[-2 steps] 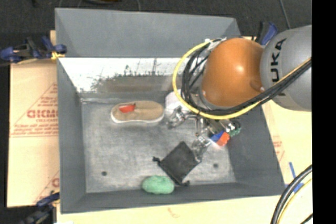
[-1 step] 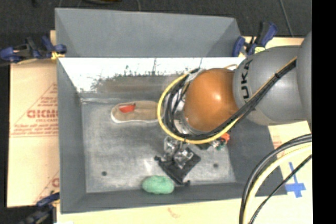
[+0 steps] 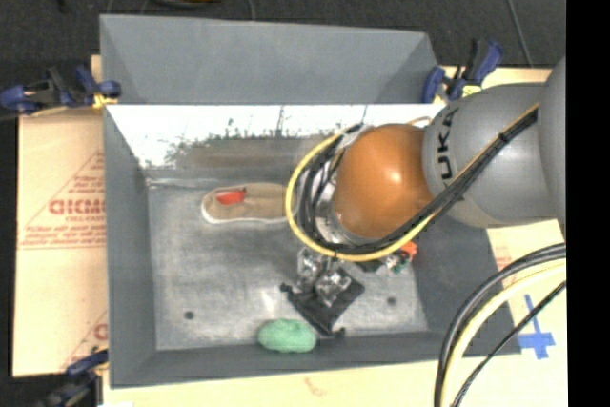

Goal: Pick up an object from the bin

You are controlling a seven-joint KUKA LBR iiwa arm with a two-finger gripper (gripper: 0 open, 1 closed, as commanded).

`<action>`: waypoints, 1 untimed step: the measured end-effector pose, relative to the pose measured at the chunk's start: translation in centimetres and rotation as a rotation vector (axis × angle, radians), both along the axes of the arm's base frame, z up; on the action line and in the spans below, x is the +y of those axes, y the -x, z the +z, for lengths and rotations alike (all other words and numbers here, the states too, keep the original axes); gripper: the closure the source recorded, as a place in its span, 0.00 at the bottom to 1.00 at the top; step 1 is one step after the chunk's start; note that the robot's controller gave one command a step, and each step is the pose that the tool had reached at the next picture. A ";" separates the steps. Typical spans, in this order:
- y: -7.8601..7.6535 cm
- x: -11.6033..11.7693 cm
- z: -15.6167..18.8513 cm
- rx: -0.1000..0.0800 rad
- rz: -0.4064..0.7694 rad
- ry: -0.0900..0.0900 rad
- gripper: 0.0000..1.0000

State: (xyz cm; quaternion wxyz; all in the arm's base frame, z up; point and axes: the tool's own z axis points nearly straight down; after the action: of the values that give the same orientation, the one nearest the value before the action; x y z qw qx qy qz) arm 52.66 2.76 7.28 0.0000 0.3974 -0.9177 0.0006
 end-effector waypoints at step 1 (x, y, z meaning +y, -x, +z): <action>0.5 0.4 5.2 0.005 0.005 -0.002 1.00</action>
Offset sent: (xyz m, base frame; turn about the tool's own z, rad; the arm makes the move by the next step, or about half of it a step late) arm -0.0016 -0.0094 0.2089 0.0687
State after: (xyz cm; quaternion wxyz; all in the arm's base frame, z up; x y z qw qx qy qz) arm 52.18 3.20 12.45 0.0018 0.3998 -0.9166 -0.0012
